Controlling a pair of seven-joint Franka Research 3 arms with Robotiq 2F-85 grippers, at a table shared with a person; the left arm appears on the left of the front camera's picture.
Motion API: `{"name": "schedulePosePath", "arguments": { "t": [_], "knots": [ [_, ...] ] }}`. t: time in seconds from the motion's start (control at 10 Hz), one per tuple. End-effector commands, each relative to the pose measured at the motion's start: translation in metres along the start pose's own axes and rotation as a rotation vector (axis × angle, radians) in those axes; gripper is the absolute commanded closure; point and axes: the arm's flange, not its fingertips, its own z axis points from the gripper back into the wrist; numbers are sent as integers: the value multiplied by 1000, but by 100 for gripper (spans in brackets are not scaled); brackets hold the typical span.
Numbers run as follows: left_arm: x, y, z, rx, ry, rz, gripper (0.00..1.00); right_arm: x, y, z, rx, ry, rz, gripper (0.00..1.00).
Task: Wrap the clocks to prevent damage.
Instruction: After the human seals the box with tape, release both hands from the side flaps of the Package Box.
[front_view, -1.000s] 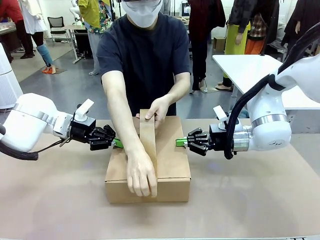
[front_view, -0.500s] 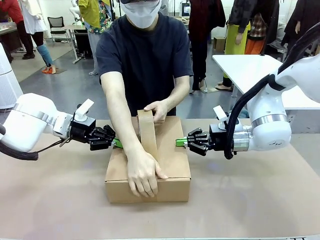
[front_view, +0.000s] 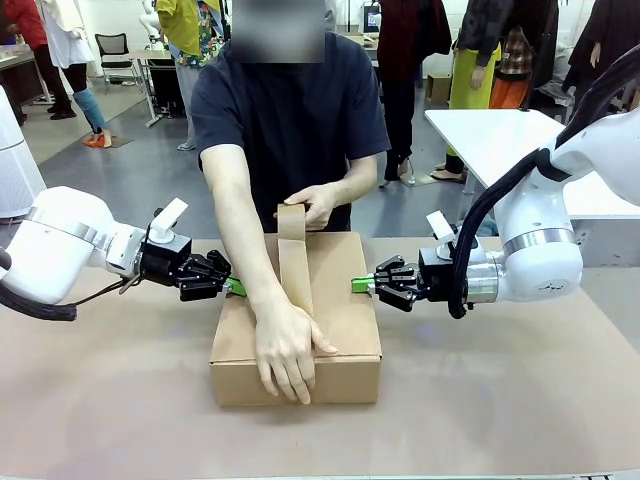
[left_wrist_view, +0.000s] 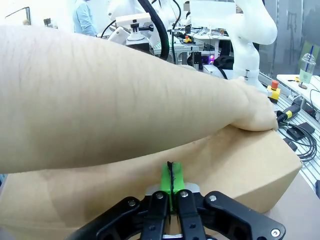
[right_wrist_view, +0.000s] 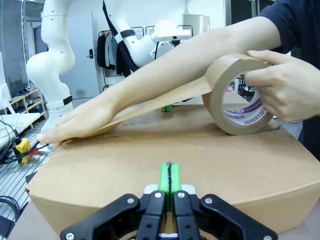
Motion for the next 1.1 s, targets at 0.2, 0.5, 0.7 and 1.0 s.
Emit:
{"name": "schedulePosePath", "arguments": {
  "t": [0.2,0.5,0.7,1.0],
  "knots": [
    [-2,0,0,7,2,3,100,-2,2,-2,-9,1,-3,99],
    [-2,0,0,7,2,3,100,-2,2,-2,-9,1,-3,99],
    [-2,0,0,7,2,3,100,-2,2,-2,-9,1,-3,99],
    [-2,0,0,7,2,3,100,-2,2,-2,-9,1,-3,99]
  ]
}}
